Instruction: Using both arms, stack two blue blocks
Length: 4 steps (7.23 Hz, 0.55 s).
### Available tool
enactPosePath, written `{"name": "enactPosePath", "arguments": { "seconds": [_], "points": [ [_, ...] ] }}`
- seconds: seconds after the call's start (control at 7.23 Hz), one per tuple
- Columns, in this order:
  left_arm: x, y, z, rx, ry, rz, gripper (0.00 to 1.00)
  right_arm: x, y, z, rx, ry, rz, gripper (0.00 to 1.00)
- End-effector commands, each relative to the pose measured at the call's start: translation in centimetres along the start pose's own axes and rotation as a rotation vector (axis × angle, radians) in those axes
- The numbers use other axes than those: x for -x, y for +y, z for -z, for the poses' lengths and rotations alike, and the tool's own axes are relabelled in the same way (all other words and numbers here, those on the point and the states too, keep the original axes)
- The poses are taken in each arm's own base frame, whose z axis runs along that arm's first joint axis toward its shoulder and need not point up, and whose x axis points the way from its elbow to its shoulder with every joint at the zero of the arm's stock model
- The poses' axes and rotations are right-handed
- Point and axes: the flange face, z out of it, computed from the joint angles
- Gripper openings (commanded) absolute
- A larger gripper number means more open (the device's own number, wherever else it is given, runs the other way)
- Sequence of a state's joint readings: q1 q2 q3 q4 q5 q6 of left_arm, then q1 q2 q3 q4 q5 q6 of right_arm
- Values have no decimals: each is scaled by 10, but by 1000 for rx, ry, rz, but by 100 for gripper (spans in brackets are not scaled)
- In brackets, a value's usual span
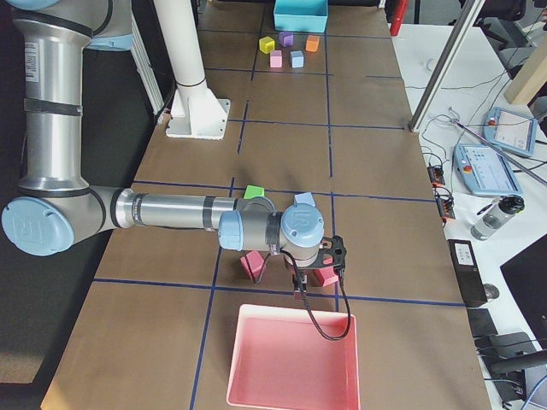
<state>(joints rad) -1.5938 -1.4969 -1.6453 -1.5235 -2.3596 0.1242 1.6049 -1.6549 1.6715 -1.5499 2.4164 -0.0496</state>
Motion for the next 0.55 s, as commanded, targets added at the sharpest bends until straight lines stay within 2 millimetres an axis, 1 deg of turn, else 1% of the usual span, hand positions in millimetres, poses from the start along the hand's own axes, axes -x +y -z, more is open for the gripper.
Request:
{"name": "enactPosePath", "arguments": {
  "seconds": [0.0, 0.14, 0.28, 0.42],
  "points": [
    [-1, 1, 1, -3, 1, -6, 100, 17, -14, 5, -11, -5, 35, 100],
    [-3, 1, 4, -9, 0, -12, 100, 53, -47, 14, -29, -1, 110, 100],
    [-4, 1, 5, -19, -1, -20, 100, 64, -57, 17, -35, 2, 131, 100],
    [-5, 0, 5, -26, -2, -25, 100, 70, -57, 11, -29, -5, 146, 100]
  ]
}}
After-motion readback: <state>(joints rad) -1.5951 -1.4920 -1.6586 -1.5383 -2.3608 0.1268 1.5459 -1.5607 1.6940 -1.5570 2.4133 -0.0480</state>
